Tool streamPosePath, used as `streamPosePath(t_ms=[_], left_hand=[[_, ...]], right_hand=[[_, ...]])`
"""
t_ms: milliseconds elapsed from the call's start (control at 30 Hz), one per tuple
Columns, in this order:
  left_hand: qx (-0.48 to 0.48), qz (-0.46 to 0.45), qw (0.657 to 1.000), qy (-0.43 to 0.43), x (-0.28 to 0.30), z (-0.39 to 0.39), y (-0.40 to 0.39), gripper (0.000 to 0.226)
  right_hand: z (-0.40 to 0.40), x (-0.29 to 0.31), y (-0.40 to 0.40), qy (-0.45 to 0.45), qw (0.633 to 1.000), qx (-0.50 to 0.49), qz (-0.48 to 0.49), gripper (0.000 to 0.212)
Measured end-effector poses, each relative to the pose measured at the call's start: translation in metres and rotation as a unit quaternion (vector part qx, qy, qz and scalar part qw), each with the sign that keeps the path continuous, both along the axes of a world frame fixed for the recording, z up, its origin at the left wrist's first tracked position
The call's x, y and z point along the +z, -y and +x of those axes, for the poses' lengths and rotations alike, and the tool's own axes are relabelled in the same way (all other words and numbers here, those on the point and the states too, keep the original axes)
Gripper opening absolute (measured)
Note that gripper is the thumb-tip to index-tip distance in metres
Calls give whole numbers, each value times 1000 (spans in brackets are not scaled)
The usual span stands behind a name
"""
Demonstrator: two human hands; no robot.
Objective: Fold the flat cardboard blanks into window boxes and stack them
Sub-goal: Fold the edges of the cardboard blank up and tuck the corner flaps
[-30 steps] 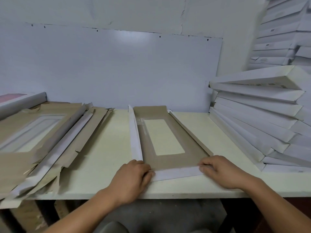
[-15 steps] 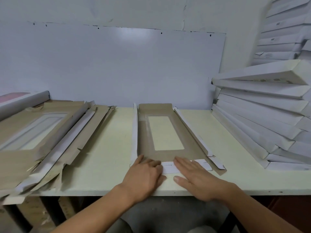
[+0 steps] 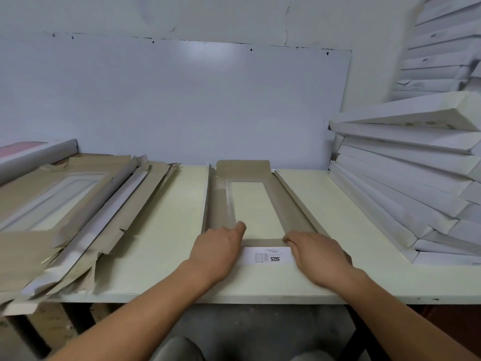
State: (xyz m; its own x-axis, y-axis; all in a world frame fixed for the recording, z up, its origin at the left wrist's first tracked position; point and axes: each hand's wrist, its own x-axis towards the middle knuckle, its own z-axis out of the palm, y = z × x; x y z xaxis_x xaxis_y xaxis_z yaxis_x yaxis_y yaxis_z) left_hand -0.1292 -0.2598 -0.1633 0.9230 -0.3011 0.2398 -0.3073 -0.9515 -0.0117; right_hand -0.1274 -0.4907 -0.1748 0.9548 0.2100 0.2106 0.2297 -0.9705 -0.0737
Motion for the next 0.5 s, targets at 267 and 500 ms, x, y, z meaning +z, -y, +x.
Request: streamPosePath(t_ms=[267,500], left_hand=[[-89,143,985,-37,-23,-6,27,37],[-16,231,971,-58,-12,-22,6,50]], right_hand=[[16,-23,-45,-125,990,65,-27,55],[18,-9,-6,-92,978,-22,-185,80]])
